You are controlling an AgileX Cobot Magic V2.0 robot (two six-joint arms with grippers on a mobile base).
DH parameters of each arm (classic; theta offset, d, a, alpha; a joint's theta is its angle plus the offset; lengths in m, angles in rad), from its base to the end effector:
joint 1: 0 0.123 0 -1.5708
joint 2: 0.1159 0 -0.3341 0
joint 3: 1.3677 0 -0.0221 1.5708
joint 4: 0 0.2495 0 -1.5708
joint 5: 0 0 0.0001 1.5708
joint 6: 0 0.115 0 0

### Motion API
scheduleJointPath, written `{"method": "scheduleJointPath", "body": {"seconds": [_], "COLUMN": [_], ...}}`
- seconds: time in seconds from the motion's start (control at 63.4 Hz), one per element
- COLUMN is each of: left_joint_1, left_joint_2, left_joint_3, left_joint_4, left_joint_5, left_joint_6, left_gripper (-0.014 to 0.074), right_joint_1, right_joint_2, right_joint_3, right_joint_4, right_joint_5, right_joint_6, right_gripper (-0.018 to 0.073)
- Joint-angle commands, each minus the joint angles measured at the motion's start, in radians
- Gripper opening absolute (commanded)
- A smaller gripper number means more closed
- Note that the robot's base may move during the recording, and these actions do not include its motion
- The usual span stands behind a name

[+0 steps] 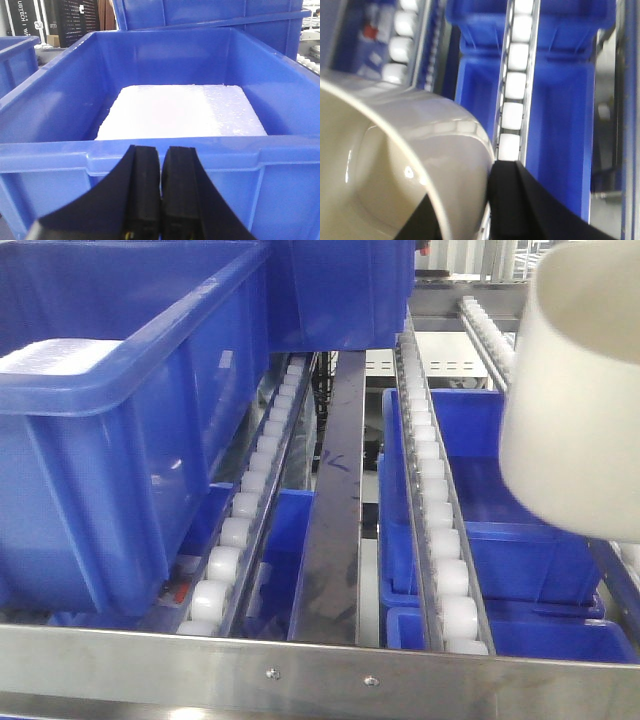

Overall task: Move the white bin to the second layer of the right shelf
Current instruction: 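Lower the white bin onto the second-layer rollers with the right gripper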

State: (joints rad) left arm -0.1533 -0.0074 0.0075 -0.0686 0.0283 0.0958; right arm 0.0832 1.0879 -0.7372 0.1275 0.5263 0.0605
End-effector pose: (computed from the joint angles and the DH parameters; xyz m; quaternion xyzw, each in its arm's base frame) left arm 0.0289 -0.0047 0.2096 0.0625 0.6831 -0.0465 0.7261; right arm 0.2064 0.0246 0.3099 0.0283 0.9232 0.0777 0.3753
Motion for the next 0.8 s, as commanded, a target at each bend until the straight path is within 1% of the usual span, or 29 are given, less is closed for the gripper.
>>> {"method": "scheduleJointPath", "body": {"seconds": [0.0, 0.189, 0.458, 0.663, 0.789], "left_joint_1": [-0.003, -0.003, -0.003, -0.003, -0.003], "left_joint_2": [-0.013, -0.013, -0.013, -0.013, -0.013], "left_joint_3": [0.033, 0.033, 0.033, 0.033, 0.033], "left_joint_4": [-0.003, -0.003, -0.003, -0.003, -0.003], "left_joint_5": [-0.089, -0.089, -0.089, -0.089, -0.089], "left_joint_6": [-0.007, -0.007, -0.007, -0.007, -0.007], "left_gripper": [0.0085, 0.0085, 0.0085, 0.0085, 0.0085], "right_joint_1": [-0.007, -0.007, -0.002, 0.037, 0.047], "right_joint_2": [0.042, 0.115, 0.125, 0.123, 0.101], "right_joint_3": [-0.068, -0.075, -0.069, -0.024, -0.001], "right_joint_4": [0.009, 0.009, 0.009, 0.009, 0.009], "right_joint_5": [-0.043, -0.044, -0.044, -0.032, -0.053], "right_joint_6": [-0.006, -0.006, -0.006, -0.006, -0.006], "right_gripper": [0.0056, 0.0056, 0.0056, 0.0056, 0.0056]}}
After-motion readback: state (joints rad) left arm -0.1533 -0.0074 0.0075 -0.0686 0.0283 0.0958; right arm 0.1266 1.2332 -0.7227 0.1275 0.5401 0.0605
